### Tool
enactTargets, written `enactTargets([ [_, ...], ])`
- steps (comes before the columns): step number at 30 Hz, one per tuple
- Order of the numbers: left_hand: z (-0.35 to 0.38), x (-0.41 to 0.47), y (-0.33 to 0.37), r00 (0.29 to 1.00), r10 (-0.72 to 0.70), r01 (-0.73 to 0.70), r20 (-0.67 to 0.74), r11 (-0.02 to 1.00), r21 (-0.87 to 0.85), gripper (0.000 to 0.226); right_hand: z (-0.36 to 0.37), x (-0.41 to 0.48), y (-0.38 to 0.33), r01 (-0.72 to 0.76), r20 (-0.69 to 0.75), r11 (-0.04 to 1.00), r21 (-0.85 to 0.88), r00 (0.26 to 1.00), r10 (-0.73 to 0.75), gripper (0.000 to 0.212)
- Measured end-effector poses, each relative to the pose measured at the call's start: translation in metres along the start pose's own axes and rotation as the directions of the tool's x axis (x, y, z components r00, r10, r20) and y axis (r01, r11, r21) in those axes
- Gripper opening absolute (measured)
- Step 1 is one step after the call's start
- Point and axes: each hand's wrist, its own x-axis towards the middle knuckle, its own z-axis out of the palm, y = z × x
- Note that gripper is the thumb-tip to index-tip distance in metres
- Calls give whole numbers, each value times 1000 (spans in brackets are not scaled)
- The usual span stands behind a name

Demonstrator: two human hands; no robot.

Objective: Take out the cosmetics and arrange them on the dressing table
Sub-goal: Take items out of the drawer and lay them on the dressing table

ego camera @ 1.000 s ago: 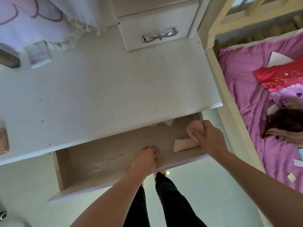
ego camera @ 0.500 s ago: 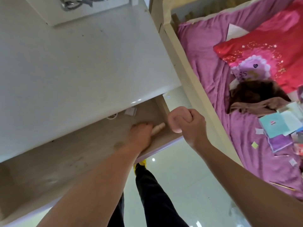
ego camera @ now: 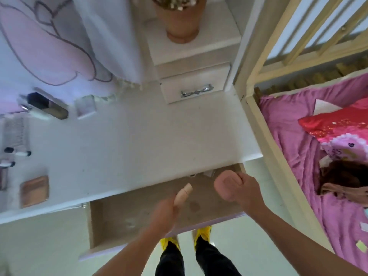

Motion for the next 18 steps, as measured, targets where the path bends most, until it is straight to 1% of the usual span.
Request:
enactTargets([
  [1,-10,-10,-12,999,-13,13,-37,1000,1,33,5,-3,-12,17,24,1000,-16,1000,-17,12],
  [2,-22,-21,-23,997,-37,35,-73,999,-25,32,12,-7,-25,37,69,999,-26,997,-35,11],
  [3,-35,-31,-35,992,-68,59,-104,995,-78,28,20,-11,-39,56,115,998,-30,992,-52,11],
  [5,-58,-50,-54,980,-125,84,-155,965,-248,16,39,-13,-58,101,166,994,-47,982,-92,12],
  [7,-85,-65,-78,953,-204,99,-225,908,-407,15,62,-16,-83,155,214,983,-103,968,-130,10],
  [10,-124,-76,-111,891,-352,171,-288,846,-506,15,96,-19,-111,222,266,959,-174,948,-172,8],
  [11,-136,-78,-125,872,-392,192,-292,824,-533,11,109,-22,-120,241,270,951,-194,945,-184,7],
  [14,-166,-80,-158,853,-443,217,-275,782,-584,5,143,-30,-147,272,269,939,-210,940,-212,12],
  [16,-184,-77,-181,847,-470,223,-247,737,-638,6,166,-38,-165,278,292,937,-211,933,-211,13],
  [18,-201,-71,-197,848,-485,222,-214,691,-688,11,187,-43,-176,245,296,943,-225,939,-174,15],
])
